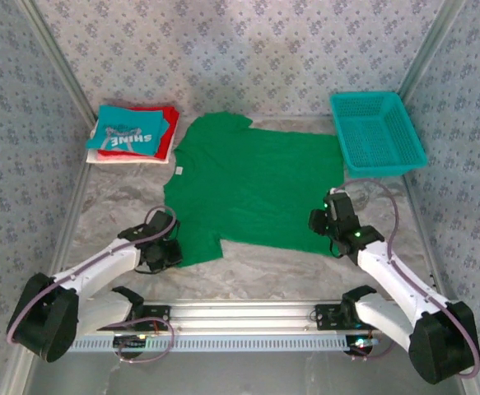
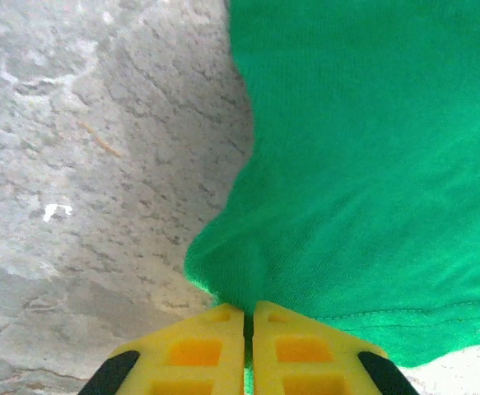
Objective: Fold and stack the t-shirts
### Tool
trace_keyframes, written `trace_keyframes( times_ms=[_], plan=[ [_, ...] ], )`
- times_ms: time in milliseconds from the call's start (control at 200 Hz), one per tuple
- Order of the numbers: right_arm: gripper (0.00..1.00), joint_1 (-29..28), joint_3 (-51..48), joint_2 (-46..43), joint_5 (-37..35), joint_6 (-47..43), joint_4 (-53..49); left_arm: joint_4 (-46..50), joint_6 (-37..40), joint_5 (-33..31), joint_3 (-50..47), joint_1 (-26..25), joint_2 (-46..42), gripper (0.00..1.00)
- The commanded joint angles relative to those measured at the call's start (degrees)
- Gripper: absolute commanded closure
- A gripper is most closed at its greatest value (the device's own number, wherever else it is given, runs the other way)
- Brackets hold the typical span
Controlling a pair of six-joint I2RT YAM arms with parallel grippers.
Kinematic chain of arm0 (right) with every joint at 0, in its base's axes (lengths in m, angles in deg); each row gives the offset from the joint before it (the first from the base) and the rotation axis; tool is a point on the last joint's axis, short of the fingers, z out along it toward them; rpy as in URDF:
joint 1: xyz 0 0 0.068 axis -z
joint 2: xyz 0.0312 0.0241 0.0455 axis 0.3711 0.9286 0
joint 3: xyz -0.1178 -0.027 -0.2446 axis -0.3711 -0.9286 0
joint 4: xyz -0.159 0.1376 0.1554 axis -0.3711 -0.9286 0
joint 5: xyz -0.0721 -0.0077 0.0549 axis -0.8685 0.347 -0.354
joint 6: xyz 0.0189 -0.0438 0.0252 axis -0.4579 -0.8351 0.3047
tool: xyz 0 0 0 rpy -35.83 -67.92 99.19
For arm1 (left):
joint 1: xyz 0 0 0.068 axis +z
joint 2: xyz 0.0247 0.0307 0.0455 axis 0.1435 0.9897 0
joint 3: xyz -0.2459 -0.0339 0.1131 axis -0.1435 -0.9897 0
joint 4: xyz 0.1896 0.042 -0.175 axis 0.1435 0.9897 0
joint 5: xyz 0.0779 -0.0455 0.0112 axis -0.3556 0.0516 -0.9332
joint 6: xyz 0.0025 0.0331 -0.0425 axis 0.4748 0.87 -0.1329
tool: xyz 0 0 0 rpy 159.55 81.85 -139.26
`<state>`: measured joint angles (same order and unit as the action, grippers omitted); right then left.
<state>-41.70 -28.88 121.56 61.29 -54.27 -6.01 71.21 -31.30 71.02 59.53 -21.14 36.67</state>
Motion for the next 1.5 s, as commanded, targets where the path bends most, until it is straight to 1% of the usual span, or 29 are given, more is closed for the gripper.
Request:
trace_keyframes(
  times_ms=[0,80,225,245,300,360,420,480,600,760,824,869,1024,1099,1309,1339,1384,1494],
  plan=[
    [0.49,2.45,3.89,-2.06,0.59,3.81,-10.59,3.20,0.83,-2.19,2.53,-0.41,-2.47,0.95],
    [0.47,5.66,5.38,-1.61,4.62,5.76,-17.09,5.83,0.91,-3.01,4.18,-0.32,-3.86,1.00],
    [0.47,10.04,7.94,-0.50,8.96,8.33,-28.67,8.56,0.86,-4.84,6.17,-0.01,-6.30,1.00],
    [0.46,10.34,8.17,-0.36,9.55,9.94,-29.65,8.79,0.76,-5.23,6.34,-0.05,-6.66,1.00],
    [0.45,10.68,8.26,0.28,12.20,10.92,-30.25,9.07,0.37,-6.60,6.33,0.04,-7.65,1.00],
    [0.46,11.36,8.96,2.49,12.44,13.39,-32.02,8.71,0.06,-7.57,5.94,0.54,-8.38,1.00],
    [0.47,11.79,8.69,4.77,13.12,13.55,-31.24,7.61,0.23,-7.20,5.60,1.06,-8.43,1.00],
    [0.49,11.88,8.19,6.82,12.19,13.94,-30.54,7.08,0.46,-7.14,5.59,1.34,-8.09,1.00],
    [0.49,12.82,5.66,9.11,12.46,14.17,-26.02,7.03,0.66,-7.03,5.62,1.68,-8.10,1.00],
    [0.47,13.53,2.85,10.83,13.46,15.62,-19.83,5.15,0.50,-6.51,3.65,2.38,-9.98,1.00],
    [0.46,13.53,2.44,12.19,11.84,15.58,-18.06,4.67,0.42,-6.34,2.92,2.56,-10.19,1.00],
    [0.45,13.51,2.07,13.09,12.27,15.62,-17.36,2.69,0.45,-6.00,2.71,2.61,-10.12,1.00],
    [0.45,13.29,1.55,15.33,11.39,15.94,-13.70,1.97,0.79,-5.87,2.86,2.75,-9.29,1.00],
    [0.51,13.29,0.94,16.23,11.33,16.01,-12.69,1.81,0.88,-6.00,2.73,3.05,-9.47,1.00],
    [0.60,13.31,-1.42,16.45,11.15,16.28,-9.40,0.36,0.16,-6.02,1.32,3.72,-10.34,1.00],
    [0.62,13.28,-1.62,16.31,11.15,16.49,-9.31,-0.12,0.27,-5.76,1.20,3.78,-10.36,1.00],
    [0.70,13.33,-1.95,16.12,11.43,16.59,-8.90,-0.40,0.19,-5.67,1.22,3.81,-10.29,1.00],
    [0.82,13.44,-2.18,16.04,12.59,16.78,-9.07,-0.96,-0.18,-5.52,0.71,3.82,-10.61,1.00]
  ],
)
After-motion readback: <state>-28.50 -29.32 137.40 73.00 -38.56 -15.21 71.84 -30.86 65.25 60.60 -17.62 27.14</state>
